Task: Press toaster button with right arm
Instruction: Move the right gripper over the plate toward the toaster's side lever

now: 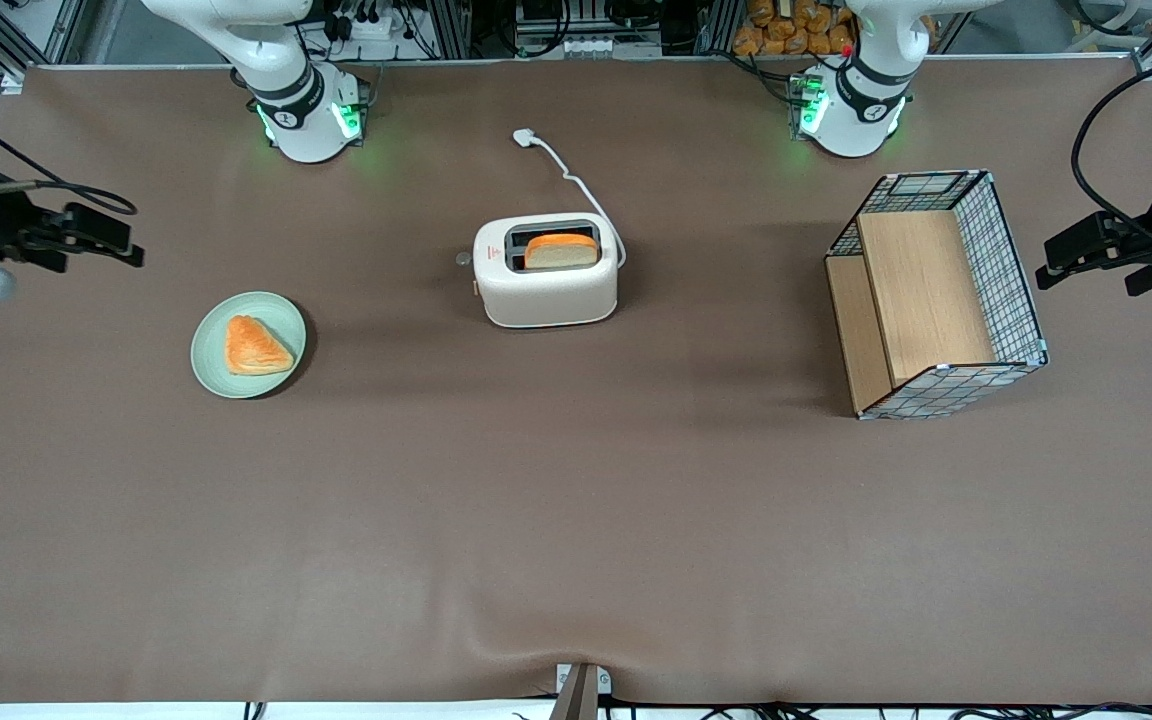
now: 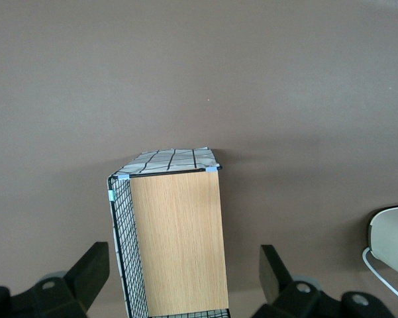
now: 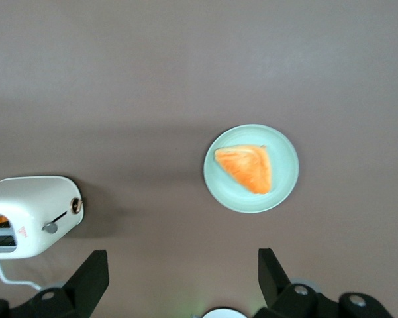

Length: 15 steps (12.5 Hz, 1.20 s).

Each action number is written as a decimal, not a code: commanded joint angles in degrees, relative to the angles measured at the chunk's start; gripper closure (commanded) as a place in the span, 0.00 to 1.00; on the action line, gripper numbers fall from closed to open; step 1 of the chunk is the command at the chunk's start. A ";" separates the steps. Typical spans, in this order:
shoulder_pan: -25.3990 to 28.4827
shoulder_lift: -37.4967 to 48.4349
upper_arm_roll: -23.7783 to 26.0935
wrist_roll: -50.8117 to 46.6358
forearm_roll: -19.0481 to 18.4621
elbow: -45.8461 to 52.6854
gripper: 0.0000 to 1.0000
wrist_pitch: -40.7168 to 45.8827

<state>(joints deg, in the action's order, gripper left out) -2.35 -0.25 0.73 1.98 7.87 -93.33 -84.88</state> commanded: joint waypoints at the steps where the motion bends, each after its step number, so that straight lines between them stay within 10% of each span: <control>1: -0.11 0.69 0.33 0.49 3.37 -4.30 0.09 -1.59; 7: 0.06 1.57 4.63 0.13 10.39 -15.63 0.98 -7.20; 15: 0.06 3.33 18.94 -0.30 13.66 -31.11 1.00 -25.05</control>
<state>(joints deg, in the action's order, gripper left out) -1.66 0.29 16.38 1.74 19.37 -119.67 -106.33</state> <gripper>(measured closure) 0.991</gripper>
